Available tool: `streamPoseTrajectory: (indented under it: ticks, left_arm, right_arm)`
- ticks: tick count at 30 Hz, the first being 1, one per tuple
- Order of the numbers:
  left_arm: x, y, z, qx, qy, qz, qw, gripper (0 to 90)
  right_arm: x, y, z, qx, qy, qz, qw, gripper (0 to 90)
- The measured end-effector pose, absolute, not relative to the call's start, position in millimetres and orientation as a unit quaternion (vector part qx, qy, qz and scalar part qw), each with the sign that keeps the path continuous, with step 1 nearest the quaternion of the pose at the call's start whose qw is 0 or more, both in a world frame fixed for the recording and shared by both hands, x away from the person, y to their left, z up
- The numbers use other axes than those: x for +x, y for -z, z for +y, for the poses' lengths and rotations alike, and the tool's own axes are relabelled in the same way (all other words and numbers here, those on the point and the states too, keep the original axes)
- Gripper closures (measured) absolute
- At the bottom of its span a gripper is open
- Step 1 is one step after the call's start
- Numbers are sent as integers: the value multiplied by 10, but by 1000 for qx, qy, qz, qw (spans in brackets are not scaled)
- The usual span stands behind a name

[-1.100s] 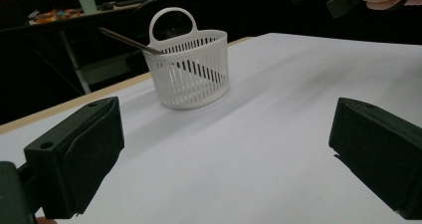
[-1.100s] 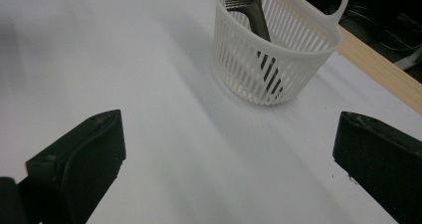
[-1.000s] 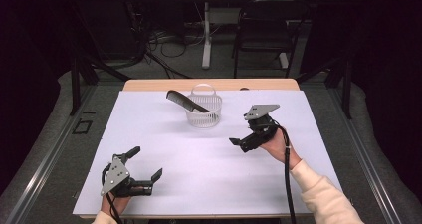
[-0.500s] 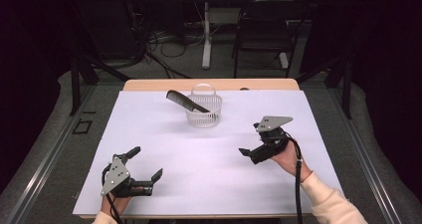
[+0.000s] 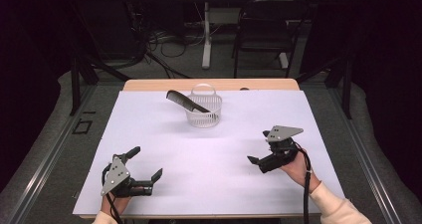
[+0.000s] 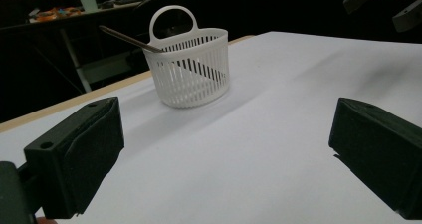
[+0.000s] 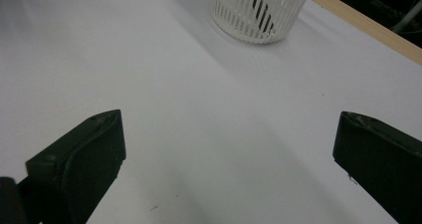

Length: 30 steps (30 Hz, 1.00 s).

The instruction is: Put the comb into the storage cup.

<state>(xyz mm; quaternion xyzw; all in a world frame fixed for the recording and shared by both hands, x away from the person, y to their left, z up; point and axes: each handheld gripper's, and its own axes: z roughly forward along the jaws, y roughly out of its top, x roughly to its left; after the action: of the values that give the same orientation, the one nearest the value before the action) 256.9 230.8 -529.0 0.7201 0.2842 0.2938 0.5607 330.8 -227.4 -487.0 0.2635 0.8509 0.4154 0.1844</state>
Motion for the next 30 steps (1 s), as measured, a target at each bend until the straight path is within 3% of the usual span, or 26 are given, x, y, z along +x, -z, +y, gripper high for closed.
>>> streamPoseTrajectory:
  ticks: [30]
  left_arm:
    - [2579,5299,2302,722,-291,286,558,7]
  right_arm:
    - [2833,5074,-2584,280,-433,828,219,0]
